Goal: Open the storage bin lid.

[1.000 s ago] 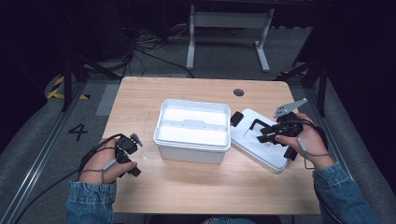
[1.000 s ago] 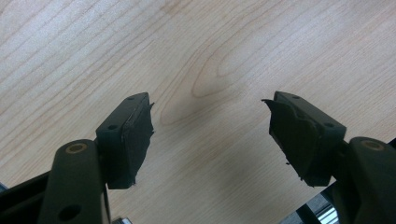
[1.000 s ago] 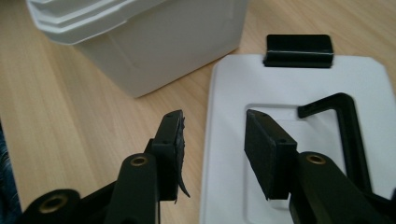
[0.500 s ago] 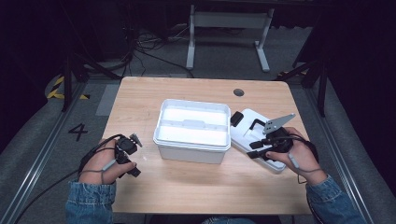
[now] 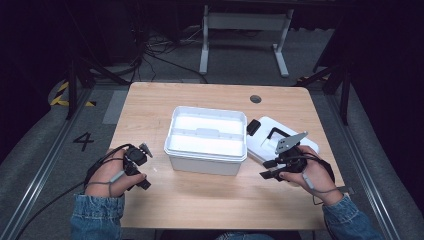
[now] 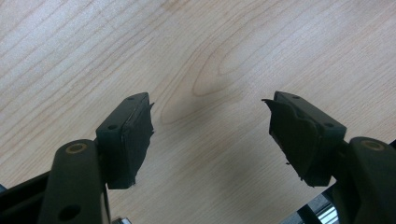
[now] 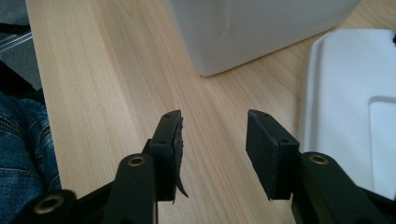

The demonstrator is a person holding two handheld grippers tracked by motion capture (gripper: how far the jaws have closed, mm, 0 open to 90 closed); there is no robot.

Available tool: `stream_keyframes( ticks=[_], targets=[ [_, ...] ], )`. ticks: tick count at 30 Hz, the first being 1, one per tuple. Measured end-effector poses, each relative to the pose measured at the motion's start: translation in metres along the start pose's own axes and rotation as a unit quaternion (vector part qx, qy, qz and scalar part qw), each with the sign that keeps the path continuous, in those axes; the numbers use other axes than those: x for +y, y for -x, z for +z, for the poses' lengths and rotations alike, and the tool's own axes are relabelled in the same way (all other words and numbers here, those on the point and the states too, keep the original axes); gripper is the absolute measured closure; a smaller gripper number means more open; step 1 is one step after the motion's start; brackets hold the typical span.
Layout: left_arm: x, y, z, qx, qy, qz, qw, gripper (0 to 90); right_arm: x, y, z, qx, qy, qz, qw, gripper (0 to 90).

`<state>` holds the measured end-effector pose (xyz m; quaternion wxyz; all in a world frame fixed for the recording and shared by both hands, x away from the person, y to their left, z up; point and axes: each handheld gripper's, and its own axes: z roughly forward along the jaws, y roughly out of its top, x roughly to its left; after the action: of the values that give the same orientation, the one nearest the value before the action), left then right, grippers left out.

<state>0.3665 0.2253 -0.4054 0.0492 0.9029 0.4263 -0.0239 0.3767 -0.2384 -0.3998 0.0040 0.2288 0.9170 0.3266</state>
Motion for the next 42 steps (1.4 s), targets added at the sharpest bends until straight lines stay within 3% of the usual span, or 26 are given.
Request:
stream_keyframes(
  ticks=[16, 28, 42],
  targets=[
    [0.002, -0.001, 0.000, 0.003, -0.002, 0.007, 1.0000, 30.8, -0.017, -0.016, 0.028, 0.015, -0.013, -0.011, 0.9997, 56.0],
    [0.002, -0.001, 0.001, 0.001, -0.003, 0.005, 1.0000, 30.8, -0.031, -0.034, 0.061, 0.025, 0.019, -0.043, 0.9986, 53.3],
    [0.002, -0.001, 0.000, 0.000, 0.001, 0.004, 1.0000, 30.7, -0.034, -0.042, 0.073, 0.008, 0.038, -0.067, 0.9970, 48.5]
  ],
)
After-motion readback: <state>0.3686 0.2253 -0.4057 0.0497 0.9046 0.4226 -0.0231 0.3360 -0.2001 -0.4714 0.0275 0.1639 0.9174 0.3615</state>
